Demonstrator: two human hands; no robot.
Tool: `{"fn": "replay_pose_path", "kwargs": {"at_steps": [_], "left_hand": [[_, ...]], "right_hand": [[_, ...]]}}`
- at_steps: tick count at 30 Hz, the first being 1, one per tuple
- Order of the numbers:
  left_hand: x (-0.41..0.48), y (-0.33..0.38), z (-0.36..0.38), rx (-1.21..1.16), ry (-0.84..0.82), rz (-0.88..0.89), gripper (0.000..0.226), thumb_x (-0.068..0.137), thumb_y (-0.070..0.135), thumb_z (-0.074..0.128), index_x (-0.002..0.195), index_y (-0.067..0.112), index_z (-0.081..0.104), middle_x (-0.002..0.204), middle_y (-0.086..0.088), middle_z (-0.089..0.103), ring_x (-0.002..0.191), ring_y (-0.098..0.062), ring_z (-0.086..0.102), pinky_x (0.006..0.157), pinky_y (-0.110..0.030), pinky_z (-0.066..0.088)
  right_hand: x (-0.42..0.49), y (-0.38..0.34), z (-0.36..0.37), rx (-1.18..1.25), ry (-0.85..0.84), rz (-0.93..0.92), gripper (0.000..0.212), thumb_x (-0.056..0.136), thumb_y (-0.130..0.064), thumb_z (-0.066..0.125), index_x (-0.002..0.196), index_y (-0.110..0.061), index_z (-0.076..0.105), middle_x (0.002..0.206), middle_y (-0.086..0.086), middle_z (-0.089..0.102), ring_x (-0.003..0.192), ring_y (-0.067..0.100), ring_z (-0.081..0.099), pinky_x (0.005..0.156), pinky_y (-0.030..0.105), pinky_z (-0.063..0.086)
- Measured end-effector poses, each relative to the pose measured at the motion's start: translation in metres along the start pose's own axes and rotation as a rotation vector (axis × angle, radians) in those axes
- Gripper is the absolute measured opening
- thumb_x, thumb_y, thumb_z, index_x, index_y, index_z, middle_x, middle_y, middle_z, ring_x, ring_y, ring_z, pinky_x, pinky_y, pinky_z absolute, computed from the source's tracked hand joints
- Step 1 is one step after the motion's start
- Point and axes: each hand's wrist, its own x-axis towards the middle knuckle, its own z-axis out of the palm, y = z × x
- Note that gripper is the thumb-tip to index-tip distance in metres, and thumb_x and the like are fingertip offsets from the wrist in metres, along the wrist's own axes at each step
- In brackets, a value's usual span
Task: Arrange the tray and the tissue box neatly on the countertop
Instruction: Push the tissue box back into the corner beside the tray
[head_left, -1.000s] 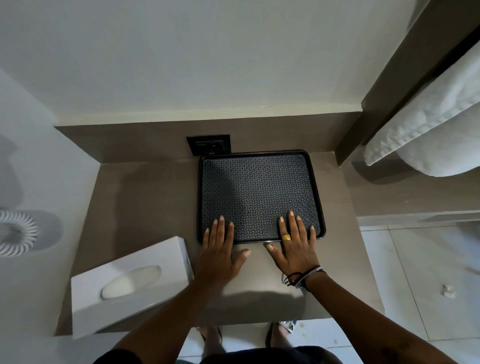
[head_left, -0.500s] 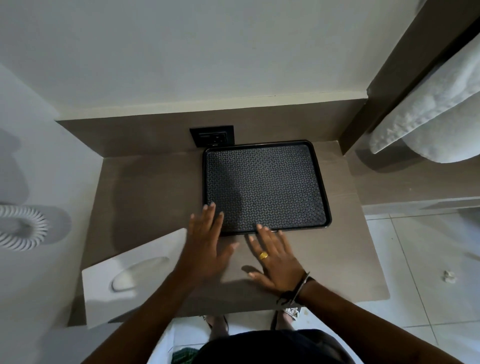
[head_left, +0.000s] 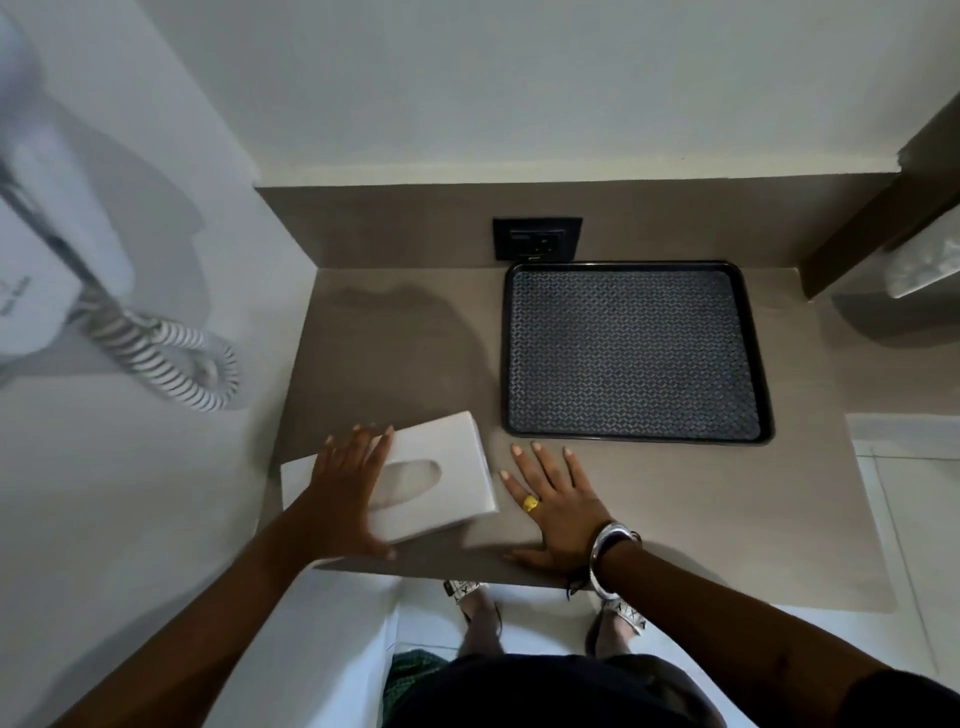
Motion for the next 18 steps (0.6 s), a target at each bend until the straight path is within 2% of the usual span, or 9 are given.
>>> {"fn": "replay_pose_path", "kwargs": {"at_steps": [2,4,7,11,15,18], "left_hand": [[0.004,0.0,-0.001,0.008,0.05,-0.014,0.143,0.041,0.082,0.068,0.153,0.015,0.011,0.15,-0.015,0.039,0.136,-0.038,0.041,0.113,-0.055,0.032],[0.006,-0.001,-0.002,-0.02,0.072,-0.026,0.139,0.04,0.082,0.068,0.152,0.019,0.015,0.144,-0.01,0.044,0.127,-0.032,0.047,0.107,-0.049,0.039],[0.01,-0.008,-0.005,-0.083,0.077,-0.123,0.141,0.04,0.084,0.067,0.155,0.025,0.012,0.149,-0.006,0.038,0.132,-0.028,0.041,0.11,-0.049,0.034],[0.029,-0.012,-0.015,-0.19,0.149,-0.324,0.144,0.039,0.081,0.071,0.154,0.031,0.0,0.153,-0.008,0.03,0.139,-0.032,0.033,0.115,-0.056,0.025],[0.056,-0.011,-0.026,-0.326,0.296,-0.538,0.138,0.048,0.071,0.081,0.154,0.025,0.006,0.154,-0.016,0.028,0.141,-0.039,0.028,0.116,-0.058,0.022],[0.077,-0.011,-0.033,-0.413,0.333,-0.711,0.134,0.052,0.068,0.083,0.154,0.023,0.009,0.155,-0.02,0.025,0.143,-0.042,0.024,0.117,-0.059,0.018]], "right_hand": [[0.0,-0.001,-0.001,-0.004,-0.003,0.002,0.103,0.076,-0.087,0.038,0.152,-0.018,0.03,0.162,0.016,0.021,0.146,0.042,0.021,0.113,0.069,0.015],[-0.001,-0.003,-0.002,-0.002,-0.001,0.011,0.104,0.076,-0.087,0.037,0.153,-0.019,0.028,0.163,0.014,0.019,0.147,0.041,0.017,0.113,0.068,0.012],[-0.002,-0.005,-0.005,0.002,0.0,0.02,0.102,0.076,-0.086,0.039,0.154,-0.02,0.028,0.163,0.013,0.019,0.148,0.039,0.016,0.113,0.065,0.01],[-0.002,-0.006,-0.008,-0.007,0.003,0.02,0.101,0.077,-0.084,0.041,0.153,-0.02,0.029,0.162,0.014,0.021,0.147,0.04,0.02,0.113,0.065,0.01],[-0.002,-0.007,-0.009,-0.033,-0.01,0.017,0.101,0.076,-0.084,0.043,0.153,-0.019,0.031,0.161,0.015,0.023,0.146,0.041,0.022,0.112,0.065,0.013],[-0.001,-0.007,-0.011,-0.048,-0.023,0.02,0.102,0.075,-0.084,0.044,0.153,-0.019,0.032,0.161,0.016,0.024,0.145,0.042,0.024,0.112,0.068,0.019]]}}
